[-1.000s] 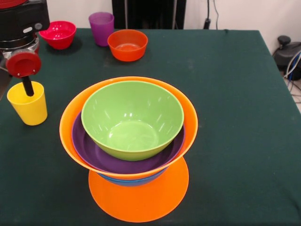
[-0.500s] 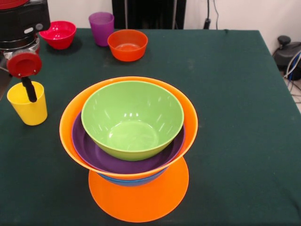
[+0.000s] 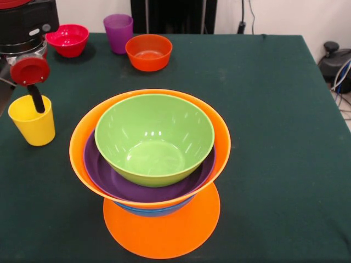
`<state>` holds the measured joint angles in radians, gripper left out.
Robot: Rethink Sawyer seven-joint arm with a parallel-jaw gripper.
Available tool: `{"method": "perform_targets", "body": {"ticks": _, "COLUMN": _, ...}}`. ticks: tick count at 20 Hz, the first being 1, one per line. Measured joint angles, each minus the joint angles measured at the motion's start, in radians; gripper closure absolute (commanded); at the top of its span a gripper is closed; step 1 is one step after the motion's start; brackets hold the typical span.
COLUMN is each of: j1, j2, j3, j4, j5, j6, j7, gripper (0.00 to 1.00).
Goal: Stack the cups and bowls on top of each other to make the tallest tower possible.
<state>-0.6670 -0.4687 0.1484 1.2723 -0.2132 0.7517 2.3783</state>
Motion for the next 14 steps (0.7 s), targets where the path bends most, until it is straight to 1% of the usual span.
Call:
{"method": "perform_targets", "body": {"ticks": 6, "j1": -0.024, "j2": -0.014, "j3": 0.001, "j4": 0.055, "j5": -0.004, "j6": 0.000, "j7": 0.000, "gripper": 0.00}}
{"method": "perform_targets", "body": {"ticks": 14, "j1": -0.048, "j2": -0.006, "j3": 0.003, "j4": 0.097, "j5": -0.025, "j6": -0.001, "j7": 0.000, "gripper": 0.00}}
